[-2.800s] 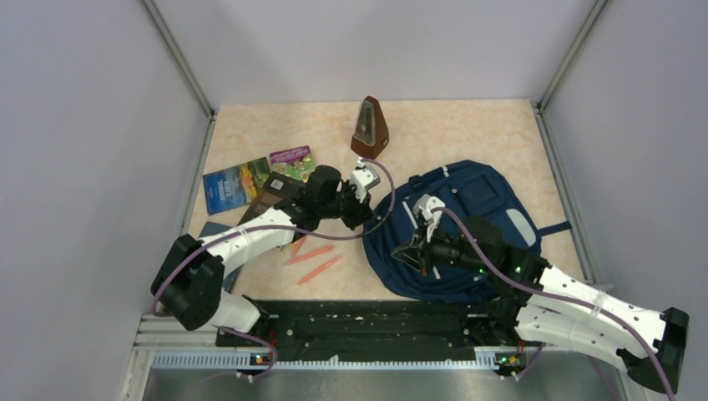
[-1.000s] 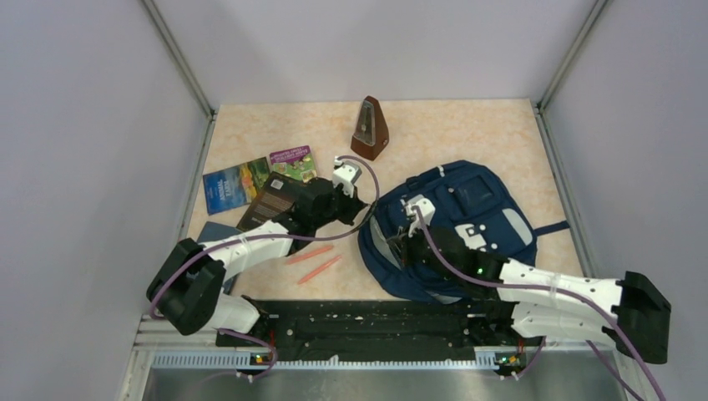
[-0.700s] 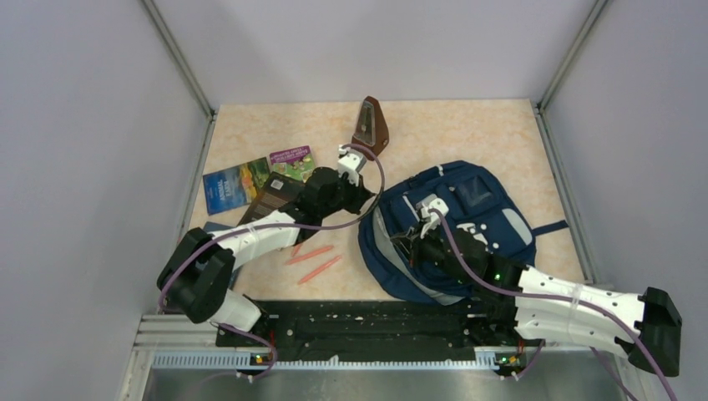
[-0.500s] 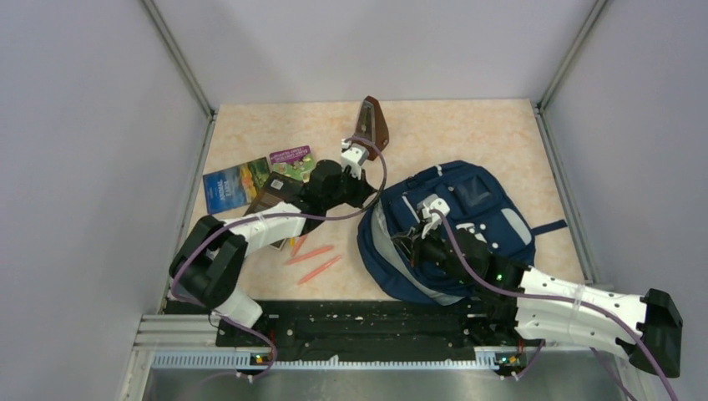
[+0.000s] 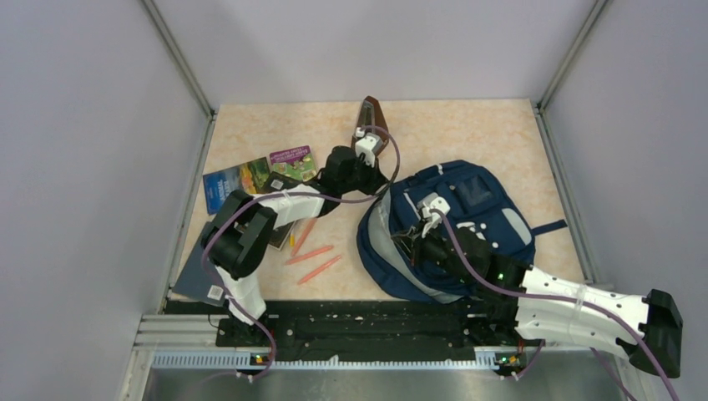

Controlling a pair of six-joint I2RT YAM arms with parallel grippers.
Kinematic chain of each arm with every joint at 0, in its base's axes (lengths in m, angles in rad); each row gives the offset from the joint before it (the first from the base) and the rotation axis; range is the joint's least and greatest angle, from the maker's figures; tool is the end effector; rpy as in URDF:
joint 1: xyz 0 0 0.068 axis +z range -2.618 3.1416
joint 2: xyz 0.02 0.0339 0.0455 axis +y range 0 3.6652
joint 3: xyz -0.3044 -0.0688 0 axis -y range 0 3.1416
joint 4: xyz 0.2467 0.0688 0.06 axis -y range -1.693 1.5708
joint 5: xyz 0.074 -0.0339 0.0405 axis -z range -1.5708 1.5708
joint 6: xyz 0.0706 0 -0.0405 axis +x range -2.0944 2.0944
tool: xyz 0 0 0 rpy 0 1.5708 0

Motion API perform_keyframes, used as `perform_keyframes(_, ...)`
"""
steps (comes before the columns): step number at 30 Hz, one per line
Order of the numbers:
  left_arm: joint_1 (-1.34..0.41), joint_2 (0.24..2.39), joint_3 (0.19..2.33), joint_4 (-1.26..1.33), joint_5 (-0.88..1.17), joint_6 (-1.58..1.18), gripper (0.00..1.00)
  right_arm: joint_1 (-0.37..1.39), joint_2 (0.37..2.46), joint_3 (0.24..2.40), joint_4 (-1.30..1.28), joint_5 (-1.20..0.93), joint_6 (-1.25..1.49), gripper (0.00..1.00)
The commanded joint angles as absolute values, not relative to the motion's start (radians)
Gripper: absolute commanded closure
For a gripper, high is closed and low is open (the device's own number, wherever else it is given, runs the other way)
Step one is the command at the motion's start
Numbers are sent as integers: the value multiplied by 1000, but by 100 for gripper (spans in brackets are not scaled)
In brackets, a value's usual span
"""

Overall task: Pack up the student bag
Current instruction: Unzip the student bag at the center of the board.

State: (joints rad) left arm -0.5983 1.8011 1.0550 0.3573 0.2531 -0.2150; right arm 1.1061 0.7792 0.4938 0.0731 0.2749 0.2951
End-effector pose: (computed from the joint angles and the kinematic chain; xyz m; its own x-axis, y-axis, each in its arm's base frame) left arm 0.3562 -0.2642 0.2325 -0.4632 0.0658 -0.8838 0.6530 0.6996 -0.2902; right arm 0.1049 0.1665 0.2856 -0.3060 0.0142 -0.9519 -0.6820 0.6944 0.2296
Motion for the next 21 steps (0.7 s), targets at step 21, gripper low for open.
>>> perform_keyframes(21,-567,2030,1384,498,265,-219,95,1121,735,687,-11,440,323,100)
